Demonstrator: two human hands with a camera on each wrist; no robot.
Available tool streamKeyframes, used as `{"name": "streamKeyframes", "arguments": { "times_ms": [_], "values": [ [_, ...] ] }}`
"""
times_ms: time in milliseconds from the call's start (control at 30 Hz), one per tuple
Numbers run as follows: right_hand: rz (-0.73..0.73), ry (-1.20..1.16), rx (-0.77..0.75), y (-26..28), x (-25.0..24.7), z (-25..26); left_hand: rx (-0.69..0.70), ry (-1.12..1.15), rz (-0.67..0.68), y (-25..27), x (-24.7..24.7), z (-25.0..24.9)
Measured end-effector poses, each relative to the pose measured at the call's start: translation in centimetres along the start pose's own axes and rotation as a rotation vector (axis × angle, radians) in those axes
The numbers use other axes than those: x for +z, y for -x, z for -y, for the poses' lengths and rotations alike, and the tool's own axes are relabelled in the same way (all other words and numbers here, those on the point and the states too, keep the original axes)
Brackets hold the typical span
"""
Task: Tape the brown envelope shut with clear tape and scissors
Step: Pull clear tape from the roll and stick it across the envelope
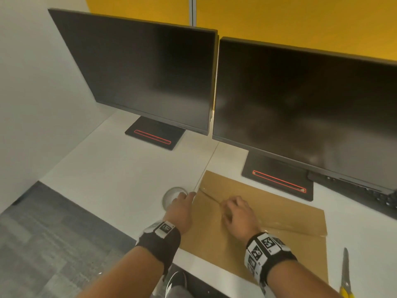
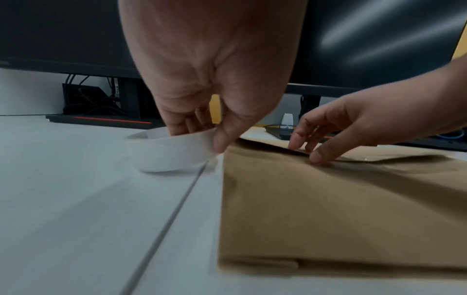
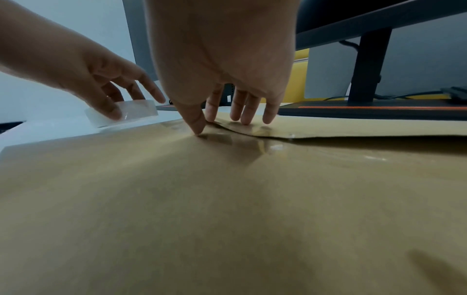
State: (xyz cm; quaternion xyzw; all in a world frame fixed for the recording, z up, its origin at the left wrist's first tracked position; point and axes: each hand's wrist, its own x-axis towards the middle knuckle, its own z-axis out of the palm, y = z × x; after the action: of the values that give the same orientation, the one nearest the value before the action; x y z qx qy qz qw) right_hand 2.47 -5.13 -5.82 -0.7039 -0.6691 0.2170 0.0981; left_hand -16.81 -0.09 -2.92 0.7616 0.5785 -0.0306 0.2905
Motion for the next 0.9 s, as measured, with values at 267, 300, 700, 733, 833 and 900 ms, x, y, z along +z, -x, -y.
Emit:
{"name": "streamKeyframes", "arguments": {
  "times_ms": [267, 300, 700, 733, 833, 900],
  "values": [
    [-0.122, -0.444, -0.126, 0.7, -1.5, 2.0, 0.272, 0.293, -0.138, -0.9, -1.8, -3.3],
    [-0.162, -0.491, -0.118, 0.9, -2.0, 2.1, 0.279, 0.317, -0.127, -1.0, -1.9, -4.1],
    [-0.486, -0.503, -0.033, 3.4, -5.4, -2.3, 0.398, 0.423, 0.103, -1.5, -1.0, -11.1],
    [-0.517, -0.514, -0.022, 3.6, -5.4, -2.8, 0.408, 0.430, 0.122, -1.4, -0.7, -11.5],
    [-0.600, -0.541, -0.008, 4.2, -5.3, -4.0, 0.403, 0.493, 0.192, -1.3, -0.3, -12.8],
    [-0.615, -0.529, 0.005, 4.7, -5.6, -4.7, 0.396, 0.540, 0.249, -1.3, 0.2, -13.7]
  ]
}}
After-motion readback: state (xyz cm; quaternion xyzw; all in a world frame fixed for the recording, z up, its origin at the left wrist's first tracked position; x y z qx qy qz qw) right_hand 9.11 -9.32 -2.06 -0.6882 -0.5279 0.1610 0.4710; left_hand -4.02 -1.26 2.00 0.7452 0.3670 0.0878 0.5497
